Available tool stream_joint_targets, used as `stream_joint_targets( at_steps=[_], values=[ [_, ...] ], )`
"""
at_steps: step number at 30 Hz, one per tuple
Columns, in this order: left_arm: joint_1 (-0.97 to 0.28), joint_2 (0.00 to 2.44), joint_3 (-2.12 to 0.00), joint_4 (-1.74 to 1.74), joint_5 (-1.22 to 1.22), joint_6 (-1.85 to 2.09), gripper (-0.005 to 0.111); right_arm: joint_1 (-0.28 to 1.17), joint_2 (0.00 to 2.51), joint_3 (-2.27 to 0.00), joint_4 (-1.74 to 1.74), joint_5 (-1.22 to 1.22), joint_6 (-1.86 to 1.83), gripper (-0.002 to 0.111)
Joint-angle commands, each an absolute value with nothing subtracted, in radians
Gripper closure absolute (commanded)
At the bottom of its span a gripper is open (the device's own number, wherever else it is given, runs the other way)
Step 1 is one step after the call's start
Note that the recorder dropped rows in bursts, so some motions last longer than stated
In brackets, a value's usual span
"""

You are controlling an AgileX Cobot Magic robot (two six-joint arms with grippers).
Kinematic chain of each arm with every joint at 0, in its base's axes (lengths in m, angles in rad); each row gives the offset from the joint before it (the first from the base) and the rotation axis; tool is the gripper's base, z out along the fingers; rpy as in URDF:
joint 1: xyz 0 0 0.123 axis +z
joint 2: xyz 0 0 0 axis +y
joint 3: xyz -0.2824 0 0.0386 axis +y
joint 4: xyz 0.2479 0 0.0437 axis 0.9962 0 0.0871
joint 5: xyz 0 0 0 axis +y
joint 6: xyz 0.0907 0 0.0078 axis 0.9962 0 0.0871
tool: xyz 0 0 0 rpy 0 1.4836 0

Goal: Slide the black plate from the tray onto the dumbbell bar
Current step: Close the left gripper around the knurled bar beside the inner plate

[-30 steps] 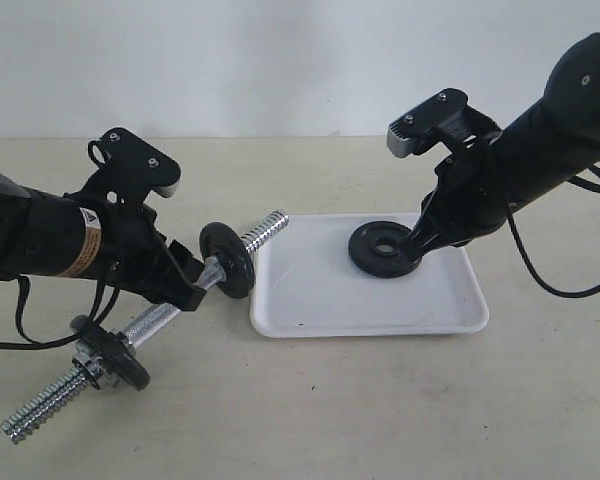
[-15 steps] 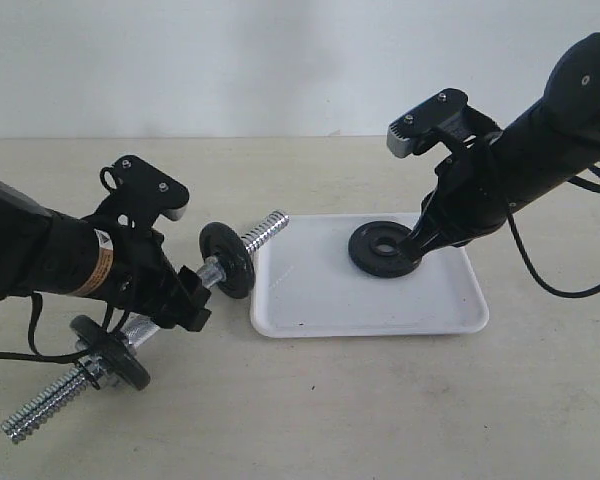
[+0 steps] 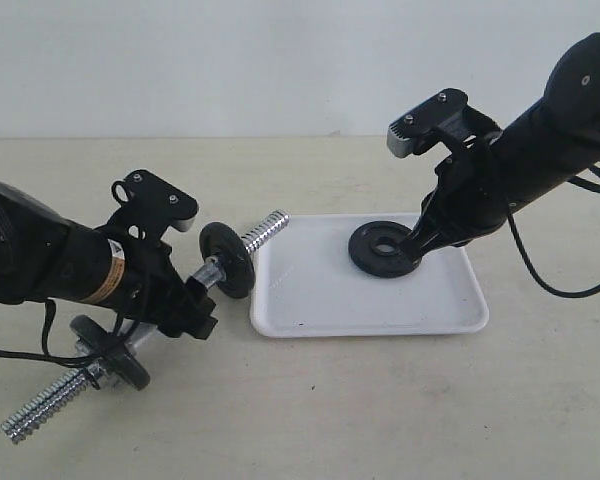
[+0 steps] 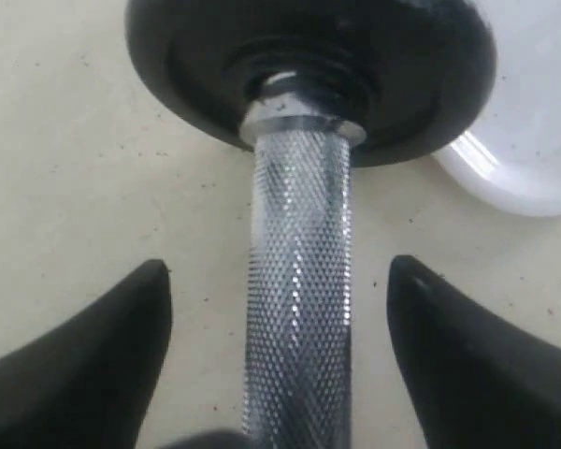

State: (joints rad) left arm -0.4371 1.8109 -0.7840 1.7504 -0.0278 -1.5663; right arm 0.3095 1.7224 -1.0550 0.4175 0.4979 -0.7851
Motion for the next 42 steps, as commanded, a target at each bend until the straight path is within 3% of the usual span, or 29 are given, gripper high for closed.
stream_joint_targets(
  at_steps=[1,8,10,21,28,42],
  values=[
    [-0.442,1.826,-0.791,1.744,-0.024,-1.57,0.047,0.31,1.722,-1.059,0.411,0.489,-0.791,0.104],
    [-0.442,1.826,-0.791,1.744,-0.028,-1.551,0.082,0.31,1.722,-1.059,0.411,0.486,-0.792,0.104],
    [-0.442,1.826,-0.791,1.744,-0.028,-1.547,0.085,0.31,1.722,-1.059,0.411,0.484,-0.792,0.104],
    [-0.442,1.826,-0.791,1.744,-0.028,-1.539,0.084,0.31,1.722,-1.059,0.411,0.483,-0.792,0.104],
    [-0.442,1.829,-0.795,1.744,-0.026,-1.539,0.072,0.31,1.722,-1.059,0.411,0.479,-0.792,0.104],
    [-0.442,1.899,-0.808,1.744,-0.03,-1.547,0.074,0.31,1.722,-1.059,0.411,0.473,-0.792,0.104]
  ],
)
